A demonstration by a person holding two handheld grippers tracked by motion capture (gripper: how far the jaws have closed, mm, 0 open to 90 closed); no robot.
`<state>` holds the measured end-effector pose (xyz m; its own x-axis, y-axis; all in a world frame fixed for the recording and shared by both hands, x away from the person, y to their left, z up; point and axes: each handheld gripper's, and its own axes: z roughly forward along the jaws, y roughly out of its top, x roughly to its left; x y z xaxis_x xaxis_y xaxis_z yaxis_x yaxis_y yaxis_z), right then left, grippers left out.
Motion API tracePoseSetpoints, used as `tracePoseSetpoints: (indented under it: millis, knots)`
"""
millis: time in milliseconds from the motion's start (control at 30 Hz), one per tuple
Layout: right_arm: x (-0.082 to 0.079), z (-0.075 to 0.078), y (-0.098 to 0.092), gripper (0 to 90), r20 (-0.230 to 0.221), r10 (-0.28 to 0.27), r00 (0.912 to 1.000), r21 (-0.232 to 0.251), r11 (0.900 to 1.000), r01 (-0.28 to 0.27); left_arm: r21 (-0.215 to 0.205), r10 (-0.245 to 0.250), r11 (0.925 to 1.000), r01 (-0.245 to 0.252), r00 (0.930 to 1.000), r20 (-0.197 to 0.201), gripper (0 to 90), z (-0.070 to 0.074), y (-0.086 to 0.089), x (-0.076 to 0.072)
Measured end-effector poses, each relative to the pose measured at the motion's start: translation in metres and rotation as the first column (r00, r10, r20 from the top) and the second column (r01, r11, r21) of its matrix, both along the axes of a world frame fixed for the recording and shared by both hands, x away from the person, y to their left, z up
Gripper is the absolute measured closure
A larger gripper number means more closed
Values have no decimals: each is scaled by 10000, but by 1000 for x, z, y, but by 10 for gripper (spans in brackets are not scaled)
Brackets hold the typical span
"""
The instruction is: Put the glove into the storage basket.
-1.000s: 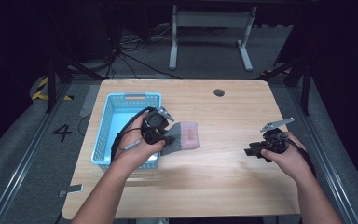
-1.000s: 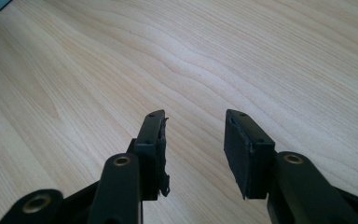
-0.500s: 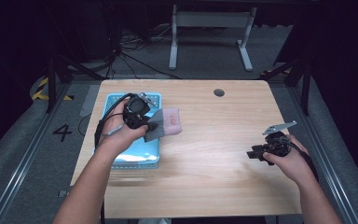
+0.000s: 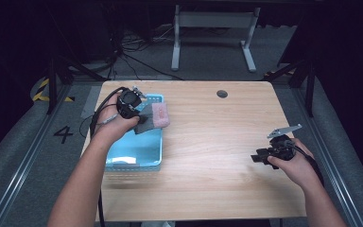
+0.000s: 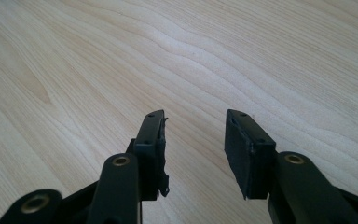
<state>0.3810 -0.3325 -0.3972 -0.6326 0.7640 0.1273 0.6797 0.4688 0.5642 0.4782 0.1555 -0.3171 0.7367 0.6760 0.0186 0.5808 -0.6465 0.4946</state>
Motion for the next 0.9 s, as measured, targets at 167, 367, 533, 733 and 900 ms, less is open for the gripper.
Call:
tracePoseSetpoints:
  millis: [167, 367, 533, 733, 900]
  knots:
    - [0, -2, 1, 592, -52, -50, 10000, -13, 10000, 50, 99, 141, 9999, -139, 9998, -130, 689, -4, 10, 18]
    - [-2, -5, -1, 591, -100, -126, 9999, -70, 9999, 126, 186, 252, 9995, -247, 9993, -258, 689, -10, 18, 32]
    - [-6, -7, -2, 589, -137, -224, 9997, -105, 9997, 223, 563, 302, 9980, -277, 9985, -454, 689, -17, 23, 40]
    - [-10, -9, -3, 588, -175, -280, 9995, -160, 9995, 277, 950, 277, 9953, -207, 9969, -734, 689, -29, 26, 51]
    - [-13, -10, -2, 587, -160, -288, 9995, -170, 9994, 285, 886, 186, 9960, -100, 9952, -964, 689, -41, 28, 59]
